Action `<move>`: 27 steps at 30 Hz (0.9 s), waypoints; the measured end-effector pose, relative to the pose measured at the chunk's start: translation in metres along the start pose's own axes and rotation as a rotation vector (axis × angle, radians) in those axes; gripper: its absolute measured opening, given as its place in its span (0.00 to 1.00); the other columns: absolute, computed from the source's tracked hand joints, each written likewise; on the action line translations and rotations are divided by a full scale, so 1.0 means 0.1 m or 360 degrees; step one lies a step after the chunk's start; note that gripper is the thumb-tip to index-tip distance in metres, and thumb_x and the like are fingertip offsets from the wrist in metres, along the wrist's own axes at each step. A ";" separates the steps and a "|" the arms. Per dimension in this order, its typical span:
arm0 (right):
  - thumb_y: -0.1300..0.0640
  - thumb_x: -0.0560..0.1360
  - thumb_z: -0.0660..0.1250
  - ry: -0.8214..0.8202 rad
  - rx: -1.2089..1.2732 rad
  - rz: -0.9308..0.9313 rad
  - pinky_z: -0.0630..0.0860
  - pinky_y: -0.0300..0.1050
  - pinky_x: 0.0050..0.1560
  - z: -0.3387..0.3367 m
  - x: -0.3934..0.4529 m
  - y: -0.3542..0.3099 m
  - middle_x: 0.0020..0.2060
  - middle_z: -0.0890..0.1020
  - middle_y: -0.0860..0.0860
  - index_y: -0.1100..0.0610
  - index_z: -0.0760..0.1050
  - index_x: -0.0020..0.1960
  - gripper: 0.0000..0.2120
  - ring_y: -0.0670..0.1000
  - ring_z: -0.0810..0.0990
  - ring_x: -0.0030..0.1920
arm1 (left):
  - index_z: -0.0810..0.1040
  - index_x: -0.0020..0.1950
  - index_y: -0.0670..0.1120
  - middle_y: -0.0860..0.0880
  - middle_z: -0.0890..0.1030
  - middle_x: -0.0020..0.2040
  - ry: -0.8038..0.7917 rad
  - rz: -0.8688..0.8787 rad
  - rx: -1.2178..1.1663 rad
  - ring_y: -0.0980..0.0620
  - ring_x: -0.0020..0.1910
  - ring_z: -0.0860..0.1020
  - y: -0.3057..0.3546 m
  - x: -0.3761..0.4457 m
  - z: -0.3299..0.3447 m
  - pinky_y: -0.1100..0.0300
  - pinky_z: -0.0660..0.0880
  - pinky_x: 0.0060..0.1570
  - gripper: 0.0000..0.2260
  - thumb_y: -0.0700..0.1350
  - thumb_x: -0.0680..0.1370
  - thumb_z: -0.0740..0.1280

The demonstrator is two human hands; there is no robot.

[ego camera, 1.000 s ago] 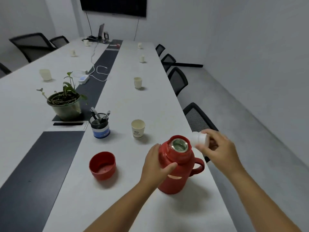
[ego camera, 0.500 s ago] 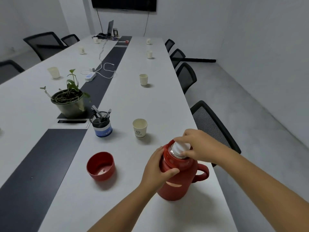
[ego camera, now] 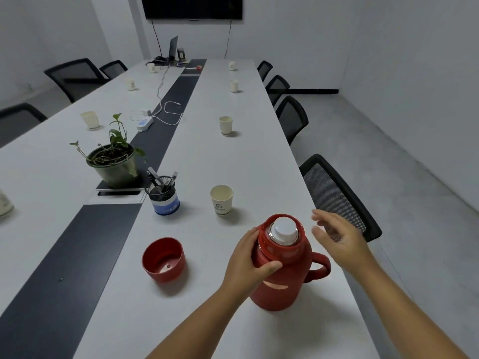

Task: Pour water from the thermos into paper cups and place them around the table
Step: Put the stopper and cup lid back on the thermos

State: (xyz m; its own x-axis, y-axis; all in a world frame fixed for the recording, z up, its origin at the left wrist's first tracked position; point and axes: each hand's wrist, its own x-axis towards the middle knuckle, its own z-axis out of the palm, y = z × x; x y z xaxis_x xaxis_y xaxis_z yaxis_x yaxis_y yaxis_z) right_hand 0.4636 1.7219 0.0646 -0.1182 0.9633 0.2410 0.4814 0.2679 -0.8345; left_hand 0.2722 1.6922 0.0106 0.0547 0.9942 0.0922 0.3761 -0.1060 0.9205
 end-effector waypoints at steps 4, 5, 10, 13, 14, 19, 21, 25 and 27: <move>0.63 0.76 0.61 -0.0010 0.0181 0.0476 0.68 0.30 0.40 0.27 -0.35 0.49 0.49 0.77 0.51 0.60 0.72 0.59 0.12 0.48 0.74 0.47 | 0.67 0.67 0.54 0.60 0.69 0.64 -0.0027 -0.0010 -0.0015 0.63 0.64 0.66 0.01 -0.03 0.00 0.67 0.63 0.64 0.33 0.55 0.63 0.70; 0.64 0.75 0.61 -0.0032 0.0140 0.0442 0.70 0.29 0.38 0.34 -0.38 0.54 0.46 0.76 0.49 0.61 0.72 0.57 0.11 0.49 0.74 0.46 | 0.66 0.66 0.55 0.60 0.69 0.64 -0.0040 0.0003 -0.0010 0.66 0.63 0.66 0.03 -0.03 0.00 0.71 0.62 0.63 0.32 0.54 0.64 0.69; 0.64 0.74 0.62 -0.0098 0.0122 0.0342 0.76 0.49 0.45 0.46 -0.37 0.51 0.47 0.75 0.59 0.59 0.71 0.50 0.05 0.58 0.75 0.49 | 0.62 0.58 0.65 0.66 0.68 0.58 -0.0044 0.0016 0.0027 0.77 0.57 0.65 0.08 -0.12 -0.09 0.82 0.61 0.55 0.26 0.58 0.62 0.67; 0.64 0.74 0.64 -0.0230 0.0108 0.0284 0.74 0.45 0.44 0.59 -0.47 0.42 0.46 0.76 0.60 0.59 0.71 0.50 0.05 0.57 0.75 0.49 | 0.62 0.58 0.65 0.60 0.69 0.61 -0.0019 -0.0010 0.0047 0.71 0.61 0.65 -0.01 -0.28 -0.26 0.77 0.61 0.60 0.27 0.60 0.61 0.65; 0.63 0.74 0.64 -0.0245 0.0120 0.0275 0.73 0.38 0.43 0.65 -0.51 0.38 0.46 0.76 0.59 0.58 0.71 0.50 0.06 0.55 0.75 0.48 | 0.62 0.58 0.65 0.59 0.69 0.62 -0.0005 -0.0024 0.0055 0.68 0.62 0.66 -0.04 -0.36 -0.33 0.74 0.62 0.61 0.27 0.60 0.61 0.65; 0.62 0.72 0.66 -0.0301 0.0257 0.0279 0.75 0.35 0.41 0.94 -0.71 0.17 0.43 0.75 0.53 0.51 0.70 0.46 0.08 0.53 0.77 0.45 | 0.63 0.61 0.62 0.61 0.69 0.63 0.0085 -0.0119 0.0077 0.63 0.64 0.66 -0.11 -0.76 -0.61 0.66 0.64 0.65 0.28 0.60 0.62 0.66; 0.62 0.72 0.66 -0.0339 0.0311 0.0299 0.78 0.46 0.43 1.02 -0.80 0.10 0.43 0.76 0.54 0.48 0.69 0.44 0.10 0.55 0.78 0.44 | 0.64 0.63 0.58 0.56 0.69 0.65 0.0101 -0.0163 0.0080 0.59 0.66 0.66 -0.14 -0.90 -0.71 0.59 0.64 0.67 0.31 0.60 0.62 0.66; 0.63 0.71 0.67 -0.0363 0.0363 0.0336 0.79 0.51 0.45 1.15 -0.96 -0.02 0.44 0.77 0.54 0.47 0.71 0.44 0.11 0.54 0.80 0.44 | 0.64 0.66 0.57 0.57 0.66 0.68 -0.0003 -0.0184 0.0055 0.61 0.68 0.64 -0.24 -1.17 -0.94 0.64 0.64 0.66 0.32 0.62 0.63 0.64; 0.64 0.70 0.68 -0.0337 0.0378 0.0386 0.79 0.48 0.45 1.20 -1.04 -0.08 0.44 0.77 0.53 0.47 0.71 0.45 0.13 0.52 0.80 0.44 | 0.67 0.61 0.59 0.58 0.70 0.65 -0.0056 -0.0229 -0.0115 0.62 0.64 0.69 -0.29 -1.23 -1.11 0.68 0.69 0.59 0.23 0.59 0.67 0.64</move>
State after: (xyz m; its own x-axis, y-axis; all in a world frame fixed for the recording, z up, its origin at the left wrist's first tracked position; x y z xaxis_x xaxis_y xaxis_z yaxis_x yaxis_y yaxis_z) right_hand 0.3675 1.6220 -0.0131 -0.2140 0.9747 -0.0641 0.3061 0.0047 -0.9520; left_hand 0.1523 1.5752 0.0151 0.0376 0.9978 -0.0549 0.3146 0.0404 0.9484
